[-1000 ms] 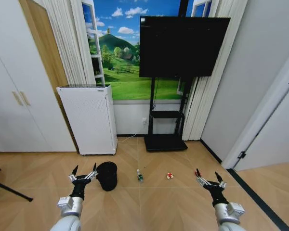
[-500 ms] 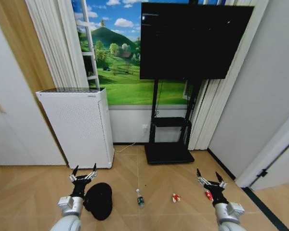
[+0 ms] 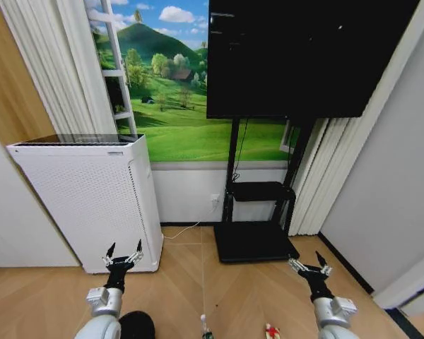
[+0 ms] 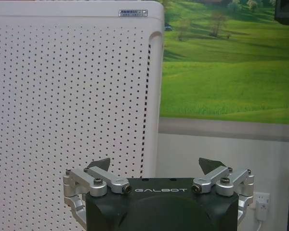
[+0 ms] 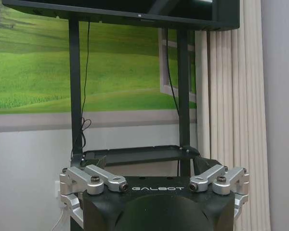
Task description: Pick up the trash bin and place the garbage on the floor into it.
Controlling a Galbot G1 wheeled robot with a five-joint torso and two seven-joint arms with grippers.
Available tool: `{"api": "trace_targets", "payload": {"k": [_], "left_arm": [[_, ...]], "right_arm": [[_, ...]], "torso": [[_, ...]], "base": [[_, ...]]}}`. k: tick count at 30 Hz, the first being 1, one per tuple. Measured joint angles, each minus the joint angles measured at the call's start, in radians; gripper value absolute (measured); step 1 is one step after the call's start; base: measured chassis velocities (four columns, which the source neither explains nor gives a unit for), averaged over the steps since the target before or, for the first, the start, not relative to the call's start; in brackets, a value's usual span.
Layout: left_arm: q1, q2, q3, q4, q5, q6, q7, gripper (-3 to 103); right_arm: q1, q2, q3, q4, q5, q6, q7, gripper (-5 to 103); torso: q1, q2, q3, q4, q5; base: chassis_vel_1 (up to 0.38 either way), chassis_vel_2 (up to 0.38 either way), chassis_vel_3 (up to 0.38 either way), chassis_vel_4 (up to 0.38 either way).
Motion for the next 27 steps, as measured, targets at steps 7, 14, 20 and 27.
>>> {"api": "trace_targets", "payload": {"k": [7,14,20,27], "left_arm": [[0.005,-0.006,0.000,0.000,-0.015,0.000,-0.007,100],[0.008,-0.009,0.008,-0.004,-0.035,-0.015,-0.007,100],[0.008,-0.011,0.009,0.002,-0.004,-0.021,-0.011,100],[0.009,-0.012,0.009,0.004,0.000,-0.022,-0.011,100]], "right_arm": [[-0.001,0.003,0.000,-0.013,-0.032,0.035,0.001,100],[-0.003,0.004,0.000,-0.017,-0.035,0.037,-0.003,100],[-0.004,0.007,-0.002,-0.020,-0.039,0.041,-0.006,100],[-0.004,0.008,-0.004,-0.021,-0.042,0.042,-0.008,100]], "torso": [[-0.002,0.001,-0.001,-0.0012,-0.0020],[-0.001,0.001,-0.001,-0.0010,-0.0012],[-0.008,-0.014,-0.008,-0.0010,-0.0013],[-0.020,-0.041,-0.024,-0.0011,-0.0014]], "base": [[0.033,-0.039,-0.060,0.031],[0.015,-0.020,-0.028,0.012],[0.000,0.000,0.000,0.000],[0.000,0.000,0.000,0.000]]}}
